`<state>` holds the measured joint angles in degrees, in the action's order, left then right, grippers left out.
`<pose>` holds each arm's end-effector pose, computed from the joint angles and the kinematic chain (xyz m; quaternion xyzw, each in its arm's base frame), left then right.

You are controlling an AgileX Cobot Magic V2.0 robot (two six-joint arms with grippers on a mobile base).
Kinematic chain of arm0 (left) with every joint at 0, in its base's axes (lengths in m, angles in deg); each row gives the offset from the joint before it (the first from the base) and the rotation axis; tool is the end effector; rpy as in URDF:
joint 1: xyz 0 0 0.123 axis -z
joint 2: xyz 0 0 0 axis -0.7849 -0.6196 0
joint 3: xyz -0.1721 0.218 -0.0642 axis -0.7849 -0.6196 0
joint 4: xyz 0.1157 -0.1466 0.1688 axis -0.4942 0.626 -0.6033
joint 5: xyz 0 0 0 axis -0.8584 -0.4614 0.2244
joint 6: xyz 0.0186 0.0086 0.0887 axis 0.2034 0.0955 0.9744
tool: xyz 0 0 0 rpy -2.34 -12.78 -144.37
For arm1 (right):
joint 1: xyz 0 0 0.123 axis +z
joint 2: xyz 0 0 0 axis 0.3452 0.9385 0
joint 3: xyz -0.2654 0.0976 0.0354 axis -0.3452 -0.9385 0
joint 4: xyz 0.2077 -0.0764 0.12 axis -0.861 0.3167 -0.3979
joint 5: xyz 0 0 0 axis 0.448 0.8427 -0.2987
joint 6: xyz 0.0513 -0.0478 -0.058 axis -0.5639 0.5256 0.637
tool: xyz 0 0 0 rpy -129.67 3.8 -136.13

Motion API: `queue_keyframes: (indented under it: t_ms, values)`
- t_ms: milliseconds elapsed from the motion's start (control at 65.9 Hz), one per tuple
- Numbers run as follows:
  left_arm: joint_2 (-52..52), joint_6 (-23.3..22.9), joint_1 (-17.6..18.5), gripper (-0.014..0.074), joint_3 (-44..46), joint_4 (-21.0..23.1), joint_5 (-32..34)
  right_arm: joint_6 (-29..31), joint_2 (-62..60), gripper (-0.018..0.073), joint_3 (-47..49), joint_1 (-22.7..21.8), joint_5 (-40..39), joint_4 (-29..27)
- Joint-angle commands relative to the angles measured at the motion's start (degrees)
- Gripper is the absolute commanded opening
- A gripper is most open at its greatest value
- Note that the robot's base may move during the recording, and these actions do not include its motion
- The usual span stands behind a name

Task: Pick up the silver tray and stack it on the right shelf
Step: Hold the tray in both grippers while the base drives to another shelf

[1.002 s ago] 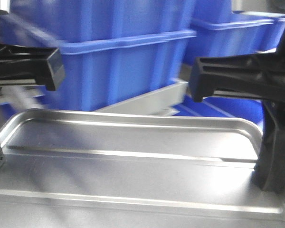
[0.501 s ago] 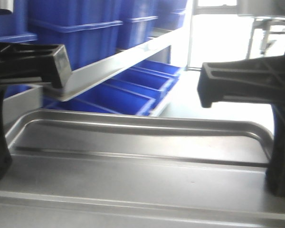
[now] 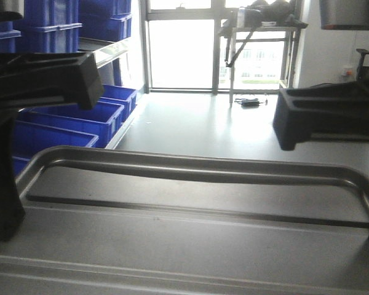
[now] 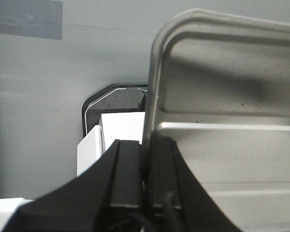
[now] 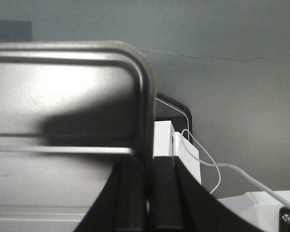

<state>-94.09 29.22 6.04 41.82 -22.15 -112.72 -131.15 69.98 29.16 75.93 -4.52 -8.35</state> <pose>0.1265 -0.1854 0.2719 0.0548 0.9908 -0.0680 0.1035 0.1246 0.1565 0.2588 0.0779 0.9890 0.0419 0.1187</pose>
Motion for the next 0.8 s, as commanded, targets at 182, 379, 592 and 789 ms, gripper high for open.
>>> queue_keyframes:
  t_ms: [182,379,592,789]
  values:
    - [1.73,-0.81,-0.07,-0.01,1.28,-4.36,-13.26,0.3,-1.2,0.0052,1.01,-0.12,10.94,3.65]
    - [1.73,-0.81,-0.07,-0.01,1.28,-4.31,-15.12,0.3,-1.2,0.0052,1.01,-0.12,10.94,3.65]
    - [1.73,-0.81,-0.07,-0.01,1.28,-4.31,-15.12,0.3,-1.2,0.0052,1.01,-0.12,10.94,3.65]
    - [1.73,-0.81,-0.07,-0.01,1.28,-4.31,-15.12,0.3,-1.2,0.0052,1.01,-0.12,11.0,3.65]
